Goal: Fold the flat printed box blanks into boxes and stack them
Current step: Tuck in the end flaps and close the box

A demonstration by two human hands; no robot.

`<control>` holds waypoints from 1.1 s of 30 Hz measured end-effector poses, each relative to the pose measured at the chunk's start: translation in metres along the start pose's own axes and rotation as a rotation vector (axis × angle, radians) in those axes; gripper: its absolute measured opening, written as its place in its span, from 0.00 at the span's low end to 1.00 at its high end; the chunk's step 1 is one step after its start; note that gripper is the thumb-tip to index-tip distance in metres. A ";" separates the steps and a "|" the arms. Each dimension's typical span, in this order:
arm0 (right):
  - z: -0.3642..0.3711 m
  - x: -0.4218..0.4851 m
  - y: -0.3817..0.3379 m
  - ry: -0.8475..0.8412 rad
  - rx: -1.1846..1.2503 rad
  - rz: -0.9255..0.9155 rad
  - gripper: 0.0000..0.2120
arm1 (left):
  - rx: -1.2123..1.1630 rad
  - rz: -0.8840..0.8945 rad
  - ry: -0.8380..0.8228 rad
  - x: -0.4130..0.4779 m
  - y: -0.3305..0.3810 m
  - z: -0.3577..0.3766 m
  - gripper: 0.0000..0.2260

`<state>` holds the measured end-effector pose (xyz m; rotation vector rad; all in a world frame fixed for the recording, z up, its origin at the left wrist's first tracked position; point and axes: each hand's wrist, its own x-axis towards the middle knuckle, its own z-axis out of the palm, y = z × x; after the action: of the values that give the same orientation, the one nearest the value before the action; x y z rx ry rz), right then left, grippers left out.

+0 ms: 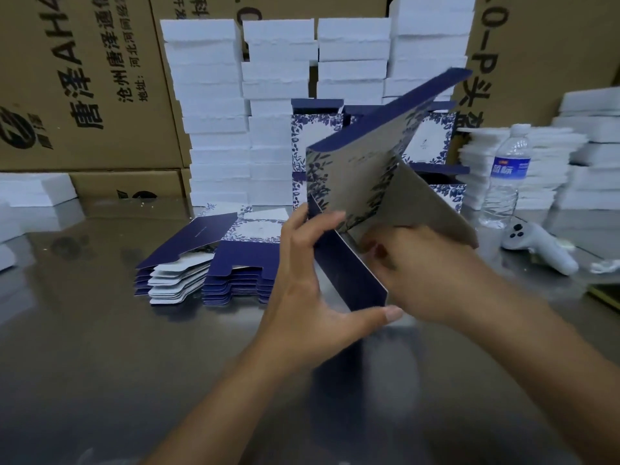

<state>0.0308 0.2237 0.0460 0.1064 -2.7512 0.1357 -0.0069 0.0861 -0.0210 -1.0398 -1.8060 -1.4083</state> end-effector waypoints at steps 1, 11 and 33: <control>-0.001 0.007 -0.003 -0.088 -0.027 0.021 0.12 | 0.017 0.016 -0.013 -0.001 0.000 0.000 0.41; 0.036 0.054 0.001 -0.393 -0.404 0.094 0.28 | 0.049 0.001 -0.032 0.000 0.002 -0.006 0.38; 0.021 0.044 -0.009 -0.491 -0.370 0.071 0.19 | 0.108 -0.047 -0.050 0.001 -0.001 -0.010 0.44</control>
<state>-0.0165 0.2097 0.0441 -0.0694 -3.2100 -0.4366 -0.0077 0.0761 -0.0181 -0.9912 -1.9316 -1.3071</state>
